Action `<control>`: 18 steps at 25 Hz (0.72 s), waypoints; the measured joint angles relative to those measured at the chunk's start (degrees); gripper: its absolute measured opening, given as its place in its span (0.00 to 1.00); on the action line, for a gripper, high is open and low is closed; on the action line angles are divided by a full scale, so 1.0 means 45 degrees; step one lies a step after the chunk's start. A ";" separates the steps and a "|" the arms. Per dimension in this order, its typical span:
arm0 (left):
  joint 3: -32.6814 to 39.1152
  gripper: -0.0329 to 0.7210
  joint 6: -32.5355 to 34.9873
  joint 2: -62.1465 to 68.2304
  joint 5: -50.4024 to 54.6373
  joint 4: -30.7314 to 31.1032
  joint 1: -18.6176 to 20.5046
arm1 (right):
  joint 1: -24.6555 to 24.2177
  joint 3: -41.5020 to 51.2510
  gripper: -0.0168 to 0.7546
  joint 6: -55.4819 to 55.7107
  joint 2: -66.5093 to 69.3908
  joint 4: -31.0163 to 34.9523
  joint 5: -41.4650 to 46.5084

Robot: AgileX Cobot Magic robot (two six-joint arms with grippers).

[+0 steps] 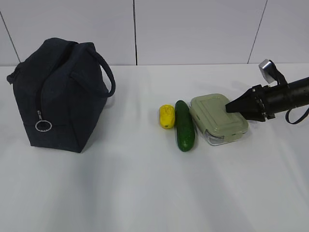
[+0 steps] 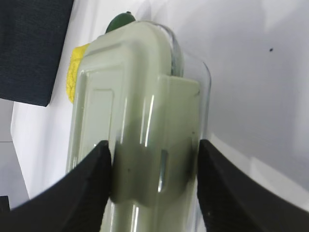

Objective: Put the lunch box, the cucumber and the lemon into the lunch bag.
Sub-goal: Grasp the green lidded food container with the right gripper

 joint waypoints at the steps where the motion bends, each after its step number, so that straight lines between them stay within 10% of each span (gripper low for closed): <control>1: -0.0302 0.38 0.0326 0.0627 -0.0048 -0.0277 0.0000 | 0.0000 0.0000 0.56 0.0006 0.0000 0.0000 -0.0006; 8: -0.2761 0.58 0.1162 0.5538 -0.0287 -0.0782 0.0000 | 0.0000 0.0000 0.56 0.0028 0.0000 0.0000 -0.0006; 18: -0.6487 0.61 0.1856 0.9940 -0.0449 -0.1202 0.0000 | 0.0000 -0.0030 0.56 0.0055 0.0000 -0.0078 0.0025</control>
